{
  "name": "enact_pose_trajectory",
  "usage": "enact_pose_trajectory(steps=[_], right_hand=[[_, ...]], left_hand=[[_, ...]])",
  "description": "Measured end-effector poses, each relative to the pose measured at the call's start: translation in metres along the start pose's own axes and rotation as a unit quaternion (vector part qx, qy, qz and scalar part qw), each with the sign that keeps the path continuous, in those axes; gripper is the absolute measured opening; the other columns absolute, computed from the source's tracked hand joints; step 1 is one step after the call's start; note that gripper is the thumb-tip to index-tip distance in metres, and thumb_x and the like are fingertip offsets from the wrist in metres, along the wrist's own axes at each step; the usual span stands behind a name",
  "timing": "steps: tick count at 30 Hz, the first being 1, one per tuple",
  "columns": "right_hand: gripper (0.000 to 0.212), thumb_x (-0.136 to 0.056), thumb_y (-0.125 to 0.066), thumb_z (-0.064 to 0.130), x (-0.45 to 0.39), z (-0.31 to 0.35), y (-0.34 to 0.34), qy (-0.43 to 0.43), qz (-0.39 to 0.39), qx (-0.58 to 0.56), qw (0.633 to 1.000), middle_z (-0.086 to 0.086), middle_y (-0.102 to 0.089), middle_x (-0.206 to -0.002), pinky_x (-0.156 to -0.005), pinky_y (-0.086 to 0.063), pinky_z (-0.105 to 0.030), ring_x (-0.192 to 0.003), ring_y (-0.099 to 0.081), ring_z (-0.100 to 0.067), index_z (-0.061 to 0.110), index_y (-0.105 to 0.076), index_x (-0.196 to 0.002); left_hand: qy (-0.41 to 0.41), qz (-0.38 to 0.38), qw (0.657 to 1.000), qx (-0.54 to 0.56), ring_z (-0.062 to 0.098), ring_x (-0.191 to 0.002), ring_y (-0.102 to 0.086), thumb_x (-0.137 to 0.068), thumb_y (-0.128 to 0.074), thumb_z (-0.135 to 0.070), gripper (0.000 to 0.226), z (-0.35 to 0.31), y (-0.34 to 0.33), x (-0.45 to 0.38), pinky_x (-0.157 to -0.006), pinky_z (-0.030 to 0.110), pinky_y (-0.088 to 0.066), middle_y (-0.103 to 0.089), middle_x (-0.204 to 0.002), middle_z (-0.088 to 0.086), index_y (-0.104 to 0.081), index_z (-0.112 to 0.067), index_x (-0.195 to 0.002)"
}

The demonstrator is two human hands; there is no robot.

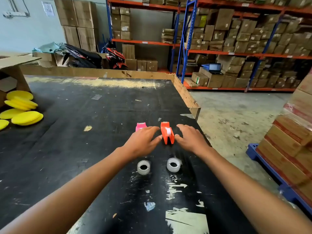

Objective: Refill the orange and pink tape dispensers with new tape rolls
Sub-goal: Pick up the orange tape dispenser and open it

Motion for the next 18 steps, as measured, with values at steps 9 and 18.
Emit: enact_pose_trajectory(steps=[9,18], right_hand=[[0.013,-0.082,-0.058,0.019,-0.032,-0.013,-0.041,-0.032,0.024,-0.117,0.992,-0.018,-0.070,-0.089,-0.069,-0.049,-0.040,-0.087,-0.063,-0.038,0.012,-0.057,-0.071],[0.011,-0.084,-0.053,0.019,-0.025,-0.008,-0.021,0.018,-0.105,-0.132,0.985,-0.010,-0.070,-0.085,-0.064,-0.048,-0.041,-0.079,-0.062,-0.036,0.013,-0.062,-0.085]], left_hand=[[0.133,0.037,0.969,0.203,0.035,-0.071,-0.049,-0.089,-0.038,-0.006,0.028,0.025,-0.059,-0.058,-0.067,0.037,-0.040,-0.062,-0.084,0.032,-0.055,0.005,-0.070],[0.277,-0.057,0.796,0.535,0.027,-0.087,-0.069,-0.093,-0.049,-0.030,0.028,0.044,-0.079,-0.055,-0.079,0.038,-0.055,-0.073,-0.091,0.011,-0.066,-0.010,-0.083]])
Point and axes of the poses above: each hand's wrist, its own x-axis away from the middle knuckle, its own y-axis out of the back of the hand, z = x × y, the point moved 10 cm from there along -x, towards the middle knuckle
